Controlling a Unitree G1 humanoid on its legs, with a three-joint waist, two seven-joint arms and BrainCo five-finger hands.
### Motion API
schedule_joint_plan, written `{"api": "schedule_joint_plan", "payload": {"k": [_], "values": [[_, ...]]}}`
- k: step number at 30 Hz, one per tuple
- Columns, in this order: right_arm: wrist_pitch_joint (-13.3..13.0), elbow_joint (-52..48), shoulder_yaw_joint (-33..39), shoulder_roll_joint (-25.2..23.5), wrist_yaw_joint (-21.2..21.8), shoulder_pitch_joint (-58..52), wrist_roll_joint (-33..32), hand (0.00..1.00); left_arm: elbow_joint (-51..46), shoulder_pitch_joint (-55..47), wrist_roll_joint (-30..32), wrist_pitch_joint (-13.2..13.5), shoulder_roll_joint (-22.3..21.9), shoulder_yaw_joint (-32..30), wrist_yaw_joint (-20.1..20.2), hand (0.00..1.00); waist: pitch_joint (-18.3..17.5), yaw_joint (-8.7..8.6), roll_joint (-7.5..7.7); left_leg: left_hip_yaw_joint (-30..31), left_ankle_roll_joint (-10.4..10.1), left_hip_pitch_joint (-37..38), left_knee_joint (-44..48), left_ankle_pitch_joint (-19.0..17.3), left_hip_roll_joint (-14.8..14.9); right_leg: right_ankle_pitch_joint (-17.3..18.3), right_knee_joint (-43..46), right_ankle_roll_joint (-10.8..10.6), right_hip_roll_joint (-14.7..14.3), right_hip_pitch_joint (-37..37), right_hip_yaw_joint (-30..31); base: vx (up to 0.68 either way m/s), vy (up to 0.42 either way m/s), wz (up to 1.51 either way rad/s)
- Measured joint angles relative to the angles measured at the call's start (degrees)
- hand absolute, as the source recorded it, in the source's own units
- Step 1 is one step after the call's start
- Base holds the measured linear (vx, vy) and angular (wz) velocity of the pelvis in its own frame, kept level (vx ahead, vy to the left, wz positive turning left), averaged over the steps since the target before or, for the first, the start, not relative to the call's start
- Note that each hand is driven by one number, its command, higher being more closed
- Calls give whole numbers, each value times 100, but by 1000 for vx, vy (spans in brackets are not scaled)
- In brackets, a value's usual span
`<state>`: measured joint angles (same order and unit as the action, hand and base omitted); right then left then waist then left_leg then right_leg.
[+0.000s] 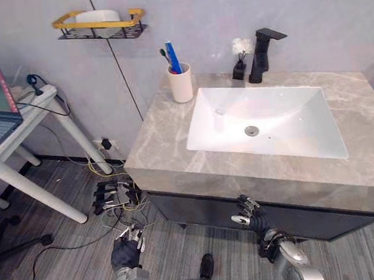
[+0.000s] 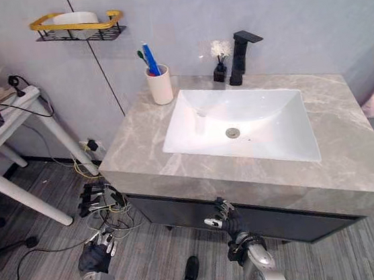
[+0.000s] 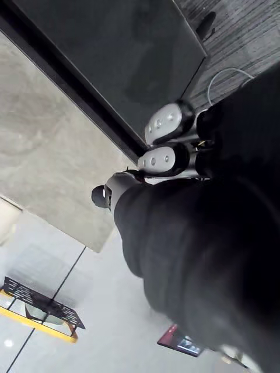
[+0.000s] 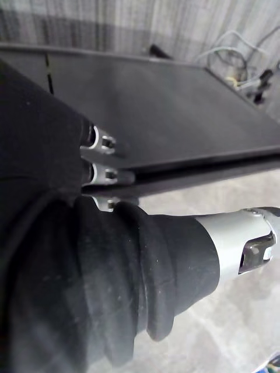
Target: Organize washtable
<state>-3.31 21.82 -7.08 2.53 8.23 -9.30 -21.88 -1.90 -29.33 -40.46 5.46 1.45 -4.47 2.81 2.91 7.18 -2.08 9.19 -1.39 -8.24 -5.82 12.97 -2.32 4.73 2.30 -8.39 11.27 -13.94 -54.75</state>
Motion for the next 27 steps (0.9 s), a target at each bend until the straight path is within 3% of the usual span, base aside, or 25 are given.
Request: {"api": "schedule_joint_plan", "payload": {"k": [7,11,17,23,25,26,27], "values": [[-51,230,226,-1,-62,-44,13,0,567,0,122,-10,-142,68,90,0,-105,-12,-95,-137,0,123,0,-1,53,0,1,1,-3,-51,144,-68,-24,-10],[-75,671,274,15,-80,-129,183,0,1384,86,311,-31,-124,502,202,0,-129,-13,-125,-324,-13,255,-1,-34,166,25,10,15,-17,-48,393,-63,-44,-28],[-81,1235,292,19,-130,-190,331,0,2524,482,973,-66,-94,653,216,0,-98,-25,-22,-719,-42,414,-1,-114,333,190,295,43,73,138,838,-61,-44,-38],[-86,1355,624,-2,-243,-312,579,0,3461,836,1368,-65,25,612,59,0,40,-174,143,-1454,26,491,31,-217,386,401,1125,83,475,792,1624,-35,-3,-59],[-89,1359,749,25,-333,-265,679,0,3531,966,1435,-63,138,619,27,0,141,-186,224,-1887,34,517,42,-258,434,401,1218,194,546,1069,1973,-53,0,-110],[-85,1410,860,46,-368,-194,688,0,3530,1035,1481,-61,210,607,-60,0,147,-160,296,-2149,43,451,78,-252,443,414,1075,449,565,1205,1903,-47,24,-118],[-89,1453,900,106,-457,-113,752,0,3498,1050,1554,-51,171,582,-76,0,141,-143,118,-2456,103,435,46,-305,585,561,1114,1117,648,1088,971,-19,38,-119]]}}
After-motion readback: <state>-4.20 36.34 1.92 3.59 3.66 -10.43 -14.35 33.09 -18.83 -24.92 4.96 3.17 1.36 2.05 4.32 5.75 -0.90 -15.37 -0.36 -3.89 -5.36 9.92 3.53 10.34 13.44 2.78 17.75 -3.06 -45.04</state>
